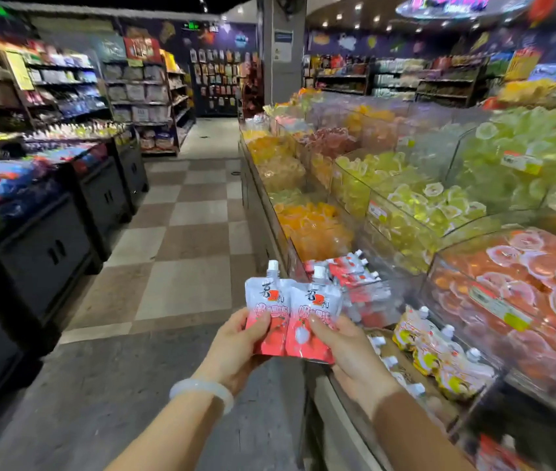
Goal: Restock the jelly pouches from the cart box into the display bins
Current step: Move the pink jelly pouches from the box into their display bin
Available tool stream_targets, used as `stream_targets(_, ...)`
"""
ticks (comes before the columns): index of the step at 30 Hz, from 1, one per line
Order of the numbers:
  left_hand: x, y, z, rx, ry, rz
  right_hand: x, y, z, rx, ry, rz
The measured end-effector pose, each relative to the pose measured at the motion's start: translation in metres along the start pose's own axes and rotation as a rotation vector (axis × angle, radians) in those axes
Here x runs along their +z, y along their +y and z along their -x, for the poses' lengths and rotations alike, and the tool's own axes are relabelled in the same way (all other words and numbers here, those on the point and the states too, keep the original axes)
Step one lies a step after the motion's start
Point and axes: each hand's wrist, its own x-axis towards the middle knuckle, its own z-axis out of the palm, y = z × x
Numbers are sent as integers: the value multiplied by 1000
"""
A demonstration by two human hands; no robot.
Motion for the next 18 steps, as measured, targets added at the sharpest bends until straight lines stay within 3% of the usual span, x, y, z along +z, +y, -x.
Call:
stream_targets(7,8,20,-153,-99,-173,-107,-2,-19,-112,-33,239,67)
stream_targets(11,32,28,-245,-78,-285,-222,-27,-34,-183,-91,429,-87)
stream_targets(18,65,26,-368,-141,-398,-451,-69,-44,-279,-84,678,-95)
